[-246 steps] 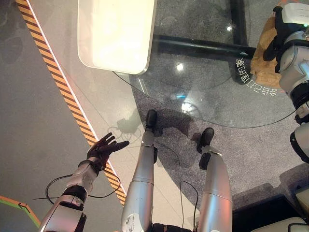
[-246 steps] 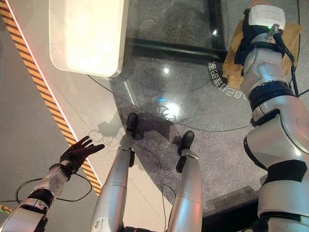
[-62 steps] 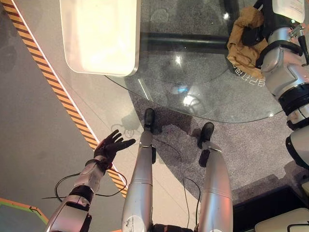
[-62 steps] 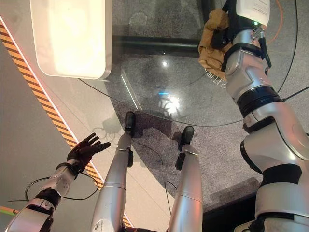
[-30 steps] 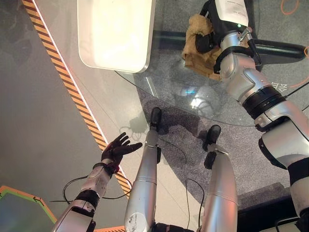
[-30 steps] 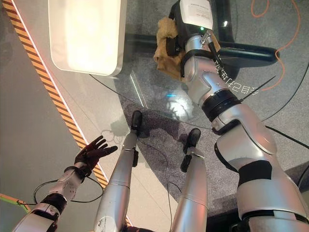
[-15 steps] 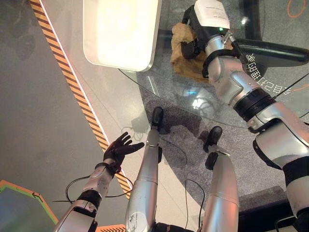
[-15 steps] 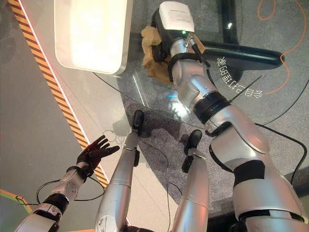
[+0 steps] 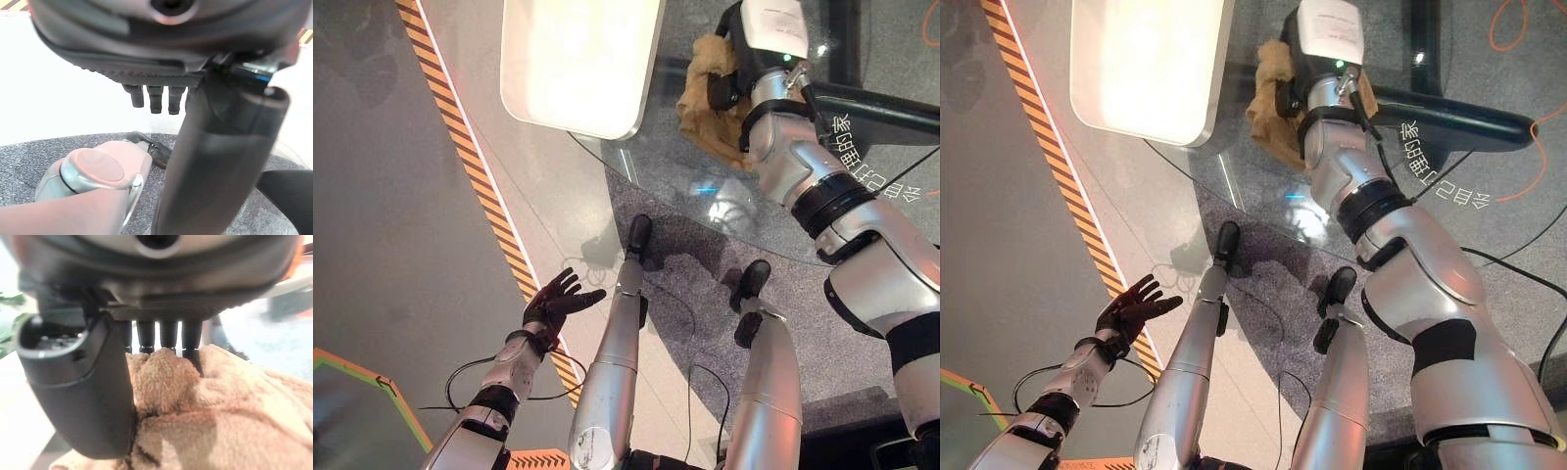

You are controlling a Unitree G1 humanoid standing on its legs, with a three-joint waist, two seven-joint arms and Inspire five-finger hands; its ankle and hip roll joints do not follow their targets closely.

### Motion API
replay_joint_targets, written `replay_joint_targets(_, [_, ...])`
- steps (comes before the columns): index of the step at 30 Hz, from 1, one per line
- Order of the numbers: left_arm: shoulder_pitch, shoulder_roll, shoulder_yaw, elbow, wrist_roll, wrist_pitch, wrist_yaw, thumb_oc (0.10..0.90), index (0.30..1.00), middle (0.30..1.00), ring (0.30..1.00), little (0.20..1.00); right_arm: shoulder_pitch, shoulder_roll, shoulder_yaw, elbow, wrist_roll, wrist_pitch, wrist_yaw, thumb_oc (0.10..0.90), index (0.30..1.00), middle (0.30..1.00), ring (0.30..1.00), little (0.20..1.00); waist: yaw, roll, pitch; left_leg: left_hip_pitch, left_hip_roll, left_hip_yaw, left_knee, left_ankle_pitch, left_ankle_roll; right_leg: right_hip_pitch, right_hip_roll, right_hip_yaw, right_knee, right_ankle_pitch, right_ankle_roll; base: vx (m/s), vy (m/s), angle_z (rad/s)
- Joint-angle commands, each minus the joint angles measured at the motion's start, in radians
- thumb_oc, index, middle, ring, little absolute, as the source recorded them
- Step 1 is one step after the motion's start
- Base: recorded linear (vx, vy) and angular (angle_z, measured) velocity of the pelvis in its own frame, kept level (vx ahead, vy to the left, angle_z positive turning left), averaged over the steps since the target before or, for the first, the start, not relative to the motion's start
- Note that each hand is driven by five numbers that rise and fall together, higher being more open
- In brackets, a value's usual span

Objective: Wipe the table with a cloth and put it in the basket.

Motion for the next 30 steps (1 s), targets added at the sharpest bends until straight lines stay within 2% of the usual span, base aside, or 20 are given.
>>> replay_joint_targets(1, [0.055, 0.070, -0.027, 0.001, -0.034, -0.015, 0.002, 0.800, 0.900, 0.900, 0.900, 0.900, -0.162, -0.169, 0.016, 0.066, -0.010, 0.033, -0.140, 0.100, 0.300, 0.300, 0.300, 0.200, -0.013, 0.006, -0.015, 0.001, -0.125, 0.092, 0.076, -0.114, 0.136, 0.055, 0.069, -0.114, -0.182, 0.100, -0.030, 0.00, 0.010, 0.06])
replay_joint_targets(8, [0.049, 0.115, -0.024, 0.006, -0.077, 0.004, -0.009, 0.800, 0.900, 0.900, 0.900, 0.900, -0.169, -0.280, 0.023, 0.156, 0.025, 0.057, -0.216, 0.100, 0.300, 0.300, 0.300, 0.200, -0.029, -0.002, -0.015, -0.010, -0.118, 0.093, 0.081, -0.119, 0.139, 0.044, 0.067, -0.108, -0.181, 0.101, -0.028, 0.00, 0.004, 0.05])
replay_joint_targets(15, [0.037, 0.156, 0.000, 0.019, -0.102, 0.033, -0.028, 0.800, 0.900, 0.900, 0.900, 0.900, -0.159, -0.380, 0.005, 0.216, 0.053, 0.119, -0.250, 0.100, 0.300, 0.300, 0.300, 0.200, -0.053, -0.017, -0.015, -0.008, -0.106, 0.103, 0.084, -0.127, 0.139, 0.042, 0.072, -0.098, -0.183, 0.104, -0.026, 0.00, 0.000, 0.00])
replay_joint_targets(20, [0.031, 0.184, 0.019, 0.029, -0.118, 0.054, -0.034, 0.800, 0.900, 0.900, 0.900, 0.900, -0.128, -0.449, -0.025, 0.241, 0.120, 0.166, -0.259, 0.100, 0.300, 0.300, 0.300, 0.200, -0.072, -0.030, -0.015, -0.005, -0.099, 0.107, 0.083, -0.130, 0.140, 0.047, 0.080, -0.090, -0.190, 0.106, -0.025, 0.00, 0.000, 0.00])
replay_joint_targets(30, [0.010, 0.222, 0.042, 0.055, -0.140, 0.079, -0.047, 0.800, 0.900, 0.900, 0.900, 0.900, -0.051, -0.516, -0.109, 0.254, 0.224, 0.179, -0.286, 0.100, 0.300, 0.300, 0.300, 0.200, -0.099, -0.046, -0.015, -0.004, -0.091, 0.113, 0.082, -0.137, 0.140, 0.047, 0.094, -0.076, -0.199, 0.108, -0.024, 0.00, 0.000, -0.05])
